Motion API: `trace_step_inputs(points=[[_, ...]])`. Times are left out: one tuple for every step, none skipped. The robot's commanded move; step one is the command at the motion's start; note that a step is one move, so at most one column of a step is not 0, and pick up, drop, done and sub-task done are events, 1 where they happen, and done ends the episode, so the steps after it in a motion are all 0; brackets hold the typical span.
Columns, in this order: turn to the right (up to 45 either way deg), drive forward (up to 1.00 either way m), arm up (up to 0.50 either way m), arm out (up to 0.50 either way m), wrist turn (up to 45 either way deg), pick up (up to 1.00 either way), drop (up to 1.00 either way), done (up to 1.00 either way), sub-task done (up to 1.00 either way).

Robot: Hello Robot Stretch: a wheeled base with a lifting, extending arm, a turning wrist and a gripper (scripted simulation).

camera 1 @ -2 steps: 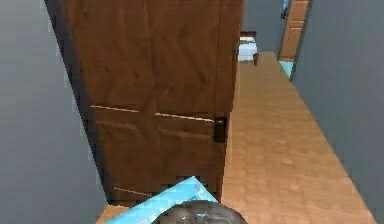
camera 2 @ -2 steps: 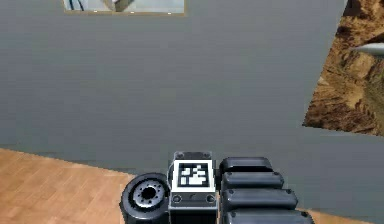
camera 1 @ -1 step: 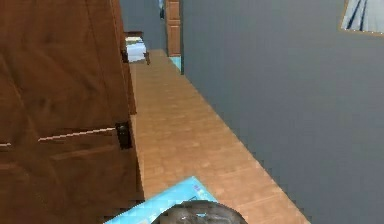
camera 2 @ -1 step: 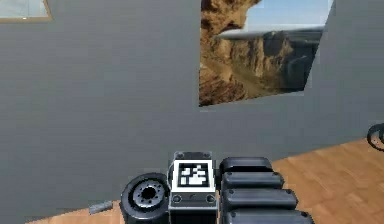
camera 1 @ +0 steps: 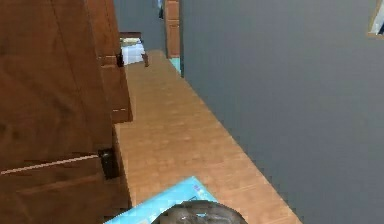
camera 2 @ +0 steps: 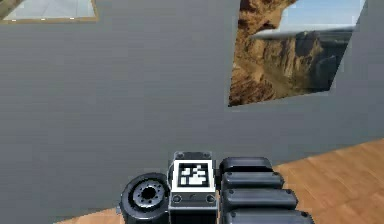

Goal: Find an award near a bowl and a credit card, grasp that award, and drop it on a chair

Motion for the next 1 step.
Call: trace_step_inputs(points=[[18.0,0.0,0.0,0.0,0.0,0.0,0.0,0.0,0.0]])
